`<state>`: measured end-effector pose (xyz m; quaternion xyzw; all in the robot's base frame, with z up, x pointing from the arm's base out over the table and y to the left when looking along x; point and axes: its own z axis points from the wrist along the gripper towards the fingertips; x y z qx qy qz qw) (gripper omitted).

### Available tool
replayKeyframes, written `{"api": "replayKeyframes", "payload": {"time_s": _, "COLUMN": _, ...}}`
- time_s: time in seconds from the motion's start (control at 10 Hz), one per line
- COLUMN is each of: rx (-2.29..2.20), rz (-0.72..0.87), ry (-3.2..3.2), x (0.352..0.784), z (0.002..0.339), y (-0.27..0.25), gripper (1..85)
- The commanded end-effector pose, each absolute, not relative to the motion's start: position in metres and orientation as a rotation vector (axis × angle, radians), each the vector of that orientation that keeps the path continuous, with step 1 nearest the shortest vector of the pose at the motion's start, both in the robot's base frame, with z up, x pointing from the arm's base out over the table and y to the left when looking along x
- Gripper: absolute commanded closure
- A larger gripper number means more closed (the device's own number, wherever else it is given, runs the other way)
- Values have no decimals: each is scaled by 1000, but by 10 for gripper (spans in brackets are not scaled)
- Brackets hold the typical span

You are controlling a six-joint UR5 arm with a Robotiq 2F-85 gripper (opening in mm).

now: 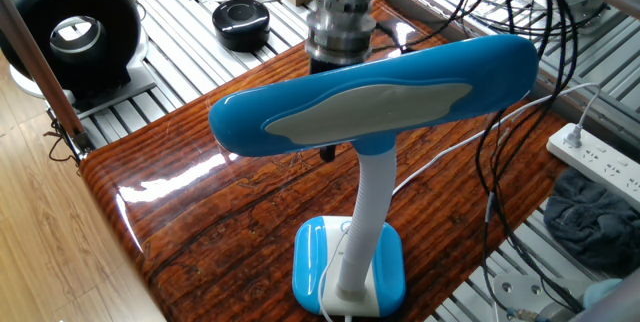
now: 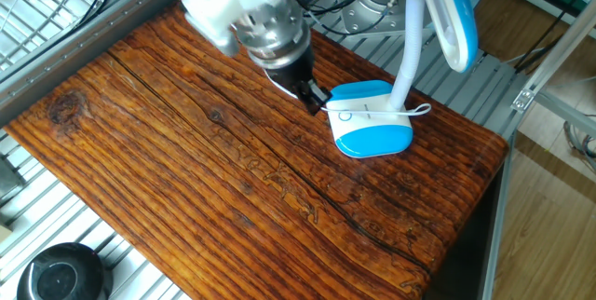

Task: Turn on the desk lamp by pressing the button

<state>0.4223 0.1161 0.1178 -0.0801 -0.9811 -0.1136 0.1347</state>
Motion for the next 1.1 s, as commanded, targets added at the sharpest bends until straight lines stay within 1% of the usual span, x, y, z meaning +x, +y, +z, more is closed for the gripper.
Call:
{"api": "replayKeyframes", "payload": {"time_s": 0.0, "rx": -153, "rz": -239, "ry": -2818, "x": 408, "z": 99, "y": 119, "gripper": 847}}
{"api": "replayKeyframes", "payload": {"time_s": 0.2, "rx": -133, "rz": -223, "ry": -2841, "x": 410, "z": 95, "y": 111, "gripper": 847}}
{"api": "replayKeyframes", "payload": {"time_s": 0.4, "rx": -115, "rz": -297, "ry": -2850, "x": 411, "z": 84, "y": 117, "gripper": 847}}
{"api": "replayKeyframes", "payload": {"time_s": 0.6, "rx": -103, "rz": -369, "ry": -2858, "x": 413, "z": 82, "y": 122, "gripper": 847}}
{"api": "replayKeyframes", "payload": {"time_s": 0.8, "rx": -108, "rz": -418, "ry": -2853, "x": 416, "z": 79, "y": 126, "gripper": 847}}
{"api": "replayKeyframes", "payload": {"time_s": 1.0, "rx": -99, "rz": -432, "ry": -2857, "x": 418, "z": 75, "y": 126, "gripper": 847}}
